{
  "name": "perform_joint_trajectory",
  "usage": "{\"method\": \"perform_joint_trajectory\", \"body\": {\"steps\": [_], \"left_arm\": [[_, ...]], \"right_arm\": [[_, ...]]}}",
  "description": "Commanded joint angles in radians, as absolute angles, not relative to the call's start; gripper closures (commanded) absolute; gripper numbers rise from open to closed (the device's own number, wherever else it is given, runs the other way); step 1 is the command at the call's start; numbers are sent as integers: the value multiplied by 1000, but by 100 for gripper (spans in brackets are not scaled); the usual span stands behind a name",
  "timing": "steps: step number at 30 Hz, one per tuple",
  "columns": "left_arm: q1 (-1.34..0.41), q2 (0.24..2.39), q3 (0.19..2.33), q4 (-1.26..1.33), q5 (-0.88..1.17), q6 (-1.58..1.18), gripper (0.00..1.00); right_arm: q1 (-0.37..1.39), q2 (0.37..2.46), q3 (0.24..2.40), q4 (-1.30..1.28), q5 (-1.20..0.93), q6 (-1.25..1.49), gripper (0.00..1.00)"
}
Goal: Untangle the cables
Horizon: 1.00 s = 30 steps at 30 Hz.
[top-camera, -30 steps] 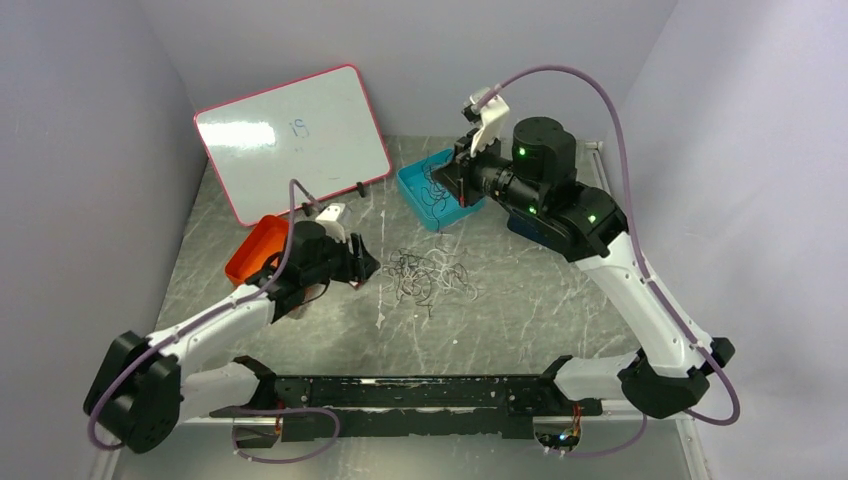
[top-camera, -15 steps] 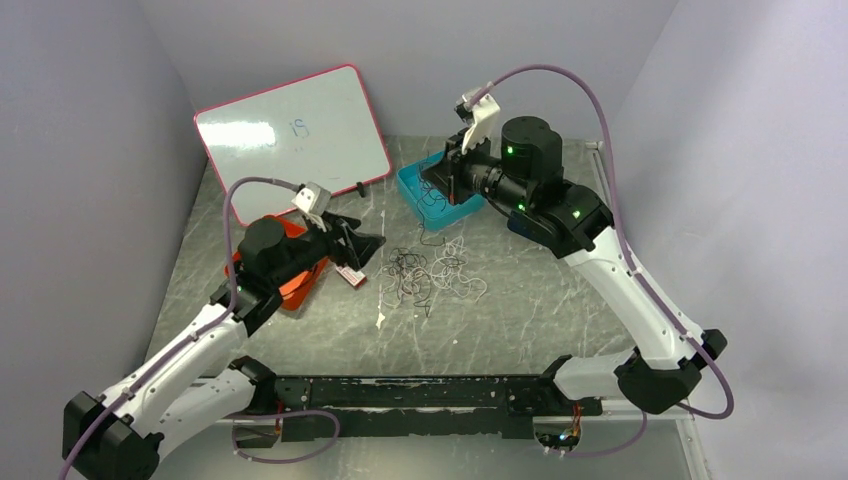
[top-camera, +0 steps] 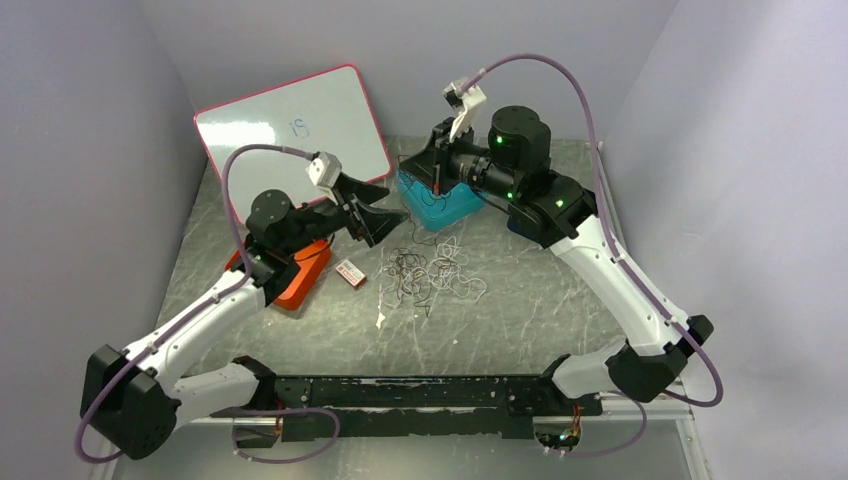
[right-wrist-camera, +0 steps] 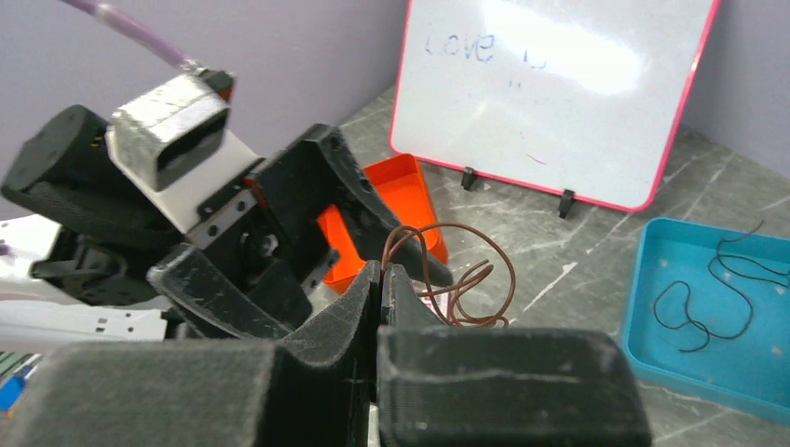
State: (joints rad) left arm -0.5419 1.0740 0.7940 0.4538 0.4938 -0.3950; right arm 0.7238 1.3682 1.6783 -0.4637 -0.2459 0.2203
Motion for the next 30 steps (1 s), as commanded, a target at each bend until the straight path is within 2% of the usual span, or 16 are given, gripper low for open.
{"method": "perform_joint_trajectory", "body": {"steps": [1,7,18,30], "left_arm": [[-545,1134,841,576,578,-437,13],[-557,1205,839,598,525,-455,17],[-598,1385,946,684,631,-517,47],[-662,1368,835,611,619,-472,67]], "right_arm": [[727,1378,1721,-399,-310,260,100],[728,1392,1757,-368,-346,292,100],[727,1485,1955,-377,-388,304,100],[727,1603,2253,-317,-335,311,100]]}}
